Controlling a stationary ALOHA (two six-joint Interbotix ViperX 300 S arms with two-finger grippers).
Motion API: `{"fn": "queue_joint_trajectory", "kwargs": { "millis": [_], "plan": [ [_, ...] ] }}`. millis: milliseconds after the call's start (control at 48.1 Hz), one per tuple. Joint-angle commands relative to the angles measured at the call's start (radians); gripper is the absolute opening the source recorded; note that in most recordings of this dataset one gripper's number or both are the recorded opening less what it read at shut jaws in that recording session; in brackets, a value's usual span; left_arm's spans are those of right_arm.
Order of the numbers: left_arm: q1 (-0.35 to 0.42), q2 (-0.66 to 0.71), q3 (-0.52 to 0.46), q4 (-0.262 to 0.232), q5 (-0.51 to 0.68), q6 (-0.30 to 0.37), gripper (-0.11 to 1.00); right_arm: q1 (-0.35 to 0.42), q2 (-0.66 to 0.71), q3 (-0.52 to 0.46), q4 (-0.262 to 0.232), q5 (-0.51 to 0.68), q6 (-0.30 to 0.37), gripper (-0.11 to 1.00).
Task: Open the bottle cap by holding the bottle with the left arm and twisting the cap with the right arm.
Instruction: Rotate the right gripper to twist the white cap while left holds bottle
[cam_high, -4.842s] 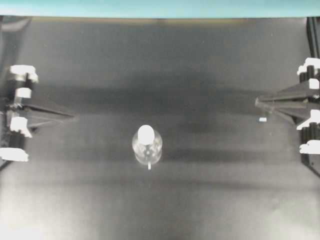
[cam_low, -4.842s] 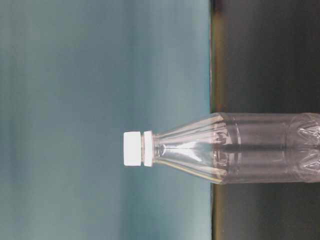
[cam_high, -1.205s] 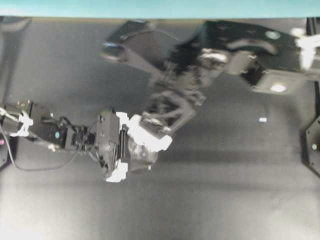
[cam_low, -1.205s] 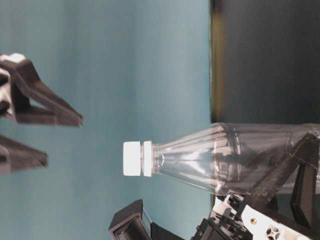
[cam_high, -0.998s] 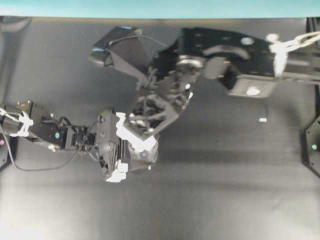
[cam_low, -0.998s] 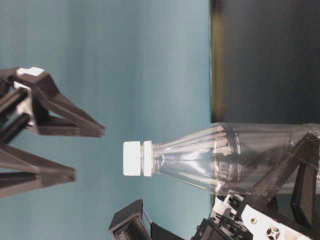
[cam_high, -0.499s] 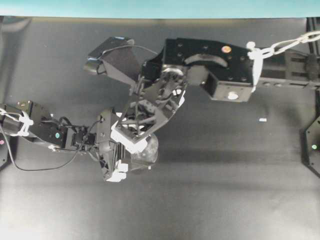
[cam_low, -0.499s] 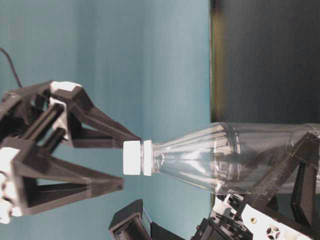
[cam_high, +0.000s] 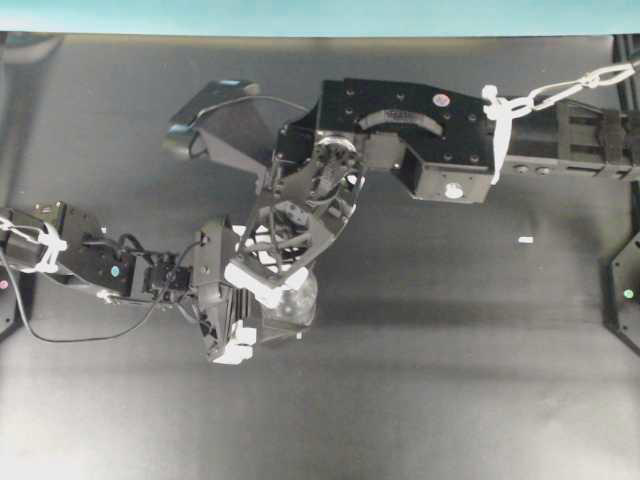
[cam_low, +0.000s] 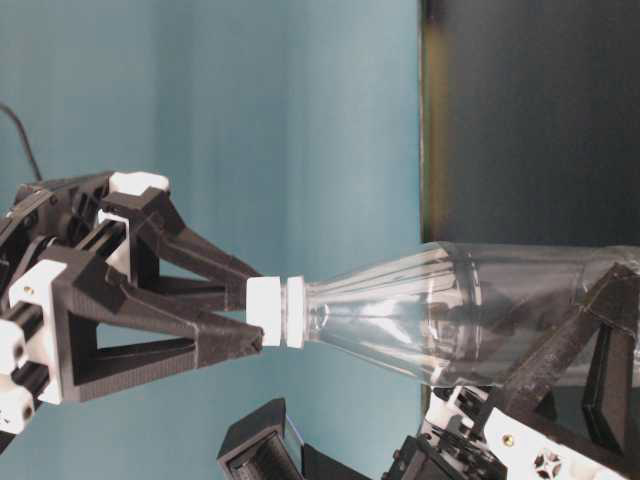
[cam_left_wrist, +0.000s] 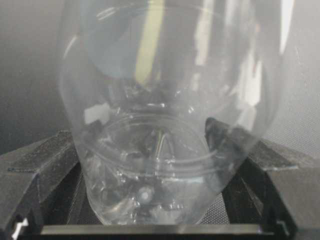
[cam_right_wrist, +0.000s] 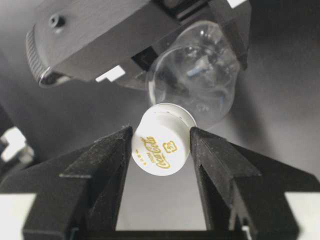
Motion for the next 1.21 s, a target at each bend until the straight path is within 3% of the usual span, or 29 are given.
{"fn": "queue_joint_trajectory", "kwargs": {
  "millis": [0,374,623,707,831,1018,1185],
  "plan": [
    [-0.005,0.006,0.000,0.003,0.003,-0.003,0.84,0.014,0.006,-0.029,0.014,0.017,-0.080,0.37],
    [-0.006,0.009,0.000,0.002,0.003,-0.008,0.84,0.028,0.069,-0.173,0.005,0.167,-0.617,0.37],
    [-0.012,0.009,0.002,0.003,0.003,-0.012,0.84,0.054,0.072,-0.181,-0.029,0.183,-0.950,0.37],
    [-0.014,0.009,0.003,0.002,0.005,-0.012,0.84,0.060,0.072,-0.179,-0.029,0.183,-0.994,0.37],
    [-0.015,0.009,0.000,0.003,0.003,-0.014,0.84,0.063,0.072,-0.176,-0.031,0.179,-0.999,0.37],
    [-0.015,0.009,-0.008,0.002,0.003,-0.014,0.84,0.055,0.064,-0.161,-0.032,0.178,-0.988,0.37],
    [-0.015,0.012,-0.012,0.003,0.003,-0.014,0.84,0.049,0.057,-0.146,-0.035,0.172,-0.931,0.37]
  ]
}}
